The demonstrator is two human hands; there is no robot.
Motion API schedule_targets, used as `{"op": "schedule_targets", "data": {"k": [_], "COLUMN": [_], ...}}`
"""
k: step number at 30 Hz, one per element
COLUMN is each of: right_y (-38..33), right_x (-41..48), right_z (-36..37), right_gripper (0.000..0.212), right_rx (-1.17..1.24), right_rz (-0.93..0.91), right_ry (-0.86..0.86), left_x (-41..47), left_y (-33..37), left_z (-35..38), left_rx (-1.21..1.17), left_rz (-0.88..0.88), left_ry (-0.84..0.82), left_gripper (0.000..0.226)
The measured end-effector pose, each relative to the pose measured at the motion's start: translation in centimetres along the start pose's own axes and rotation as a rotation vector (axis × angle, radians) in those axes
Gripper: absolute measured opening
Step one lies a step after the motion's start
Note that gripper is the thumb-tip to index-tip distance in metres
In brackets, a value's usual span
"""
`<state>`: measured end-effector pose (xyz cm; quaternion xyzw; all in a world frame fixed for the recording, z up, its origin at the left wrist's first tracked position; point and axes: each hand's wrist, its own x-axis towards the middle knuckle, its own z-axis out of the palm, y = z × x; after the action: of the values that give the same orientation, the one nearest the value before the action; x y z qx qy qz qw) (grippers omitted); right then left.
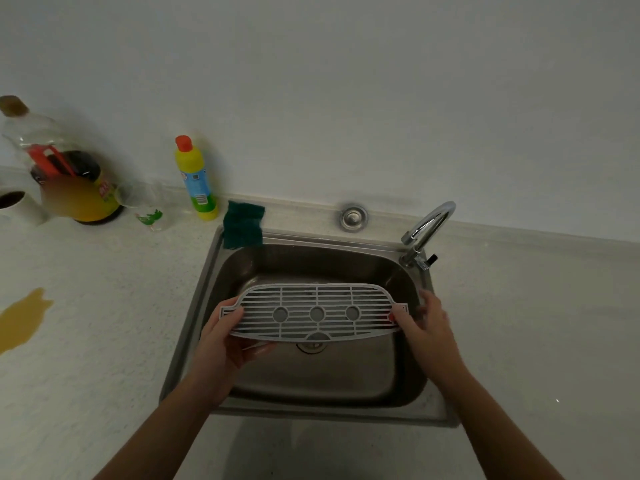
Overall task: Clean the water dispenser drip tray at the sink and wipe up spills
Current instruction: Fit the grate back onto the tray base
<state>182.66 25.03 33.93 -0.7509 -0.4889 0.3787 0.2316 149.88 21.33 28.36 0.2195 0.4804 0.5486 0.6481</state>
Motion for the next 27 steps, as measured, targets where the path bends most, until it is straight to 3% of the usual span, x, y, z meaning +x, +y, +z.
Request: {"op": "schedule_targets", "data": {"k": [2,4,7,10,13,20,27], "right_y": [0.4,0.7,1.2,1.6,1.6,-0.4,-5.6], "right_x": [-0.3,-0.9,-1.4,-1.6,-1.3,-2.4,-9.7], "right_z": [0.2,0.6,1.8,3.4,5.0,11.6,18.9], "right_gripper": [0.064,0.057,0.058,0.043,0.033,0.021,0.047], "right_rx": [0.307,0.405,0.44,0.468,0.453,0.389,0.247], "right_rz": [0.205,0.227,0.178,0.19,0.165,0.051,-0.127], "right_ry": [-0.267,-0.375,-0.34,-0.336,-0.395,-0.664,-0.996], "left_x": [-0.2,-0.6,-1.9,-4.0,-7.3,-17.0,-28.8], "left_y": [0.2,0.4,0.5,0.3,0.1,-2.1,-3.2], "left_z": [-0.6,-1.1,-1.7,-2.8,-4.3,-7.8,-11.4], "left_rx": [-0.005,0.024,0.087,0.279,0.406,0.127,-0.095], "left_rz": [-0.026,-0.037,-0.068,-0.089,-0.078,0.046,0.171], "left_ry": [-0.014,-0.033,-0.019,0.144,0.241,0.64,1.002], "left_gripper": [0.044,0.045,0.046,0.039,0.051,0.048,0.028]}}
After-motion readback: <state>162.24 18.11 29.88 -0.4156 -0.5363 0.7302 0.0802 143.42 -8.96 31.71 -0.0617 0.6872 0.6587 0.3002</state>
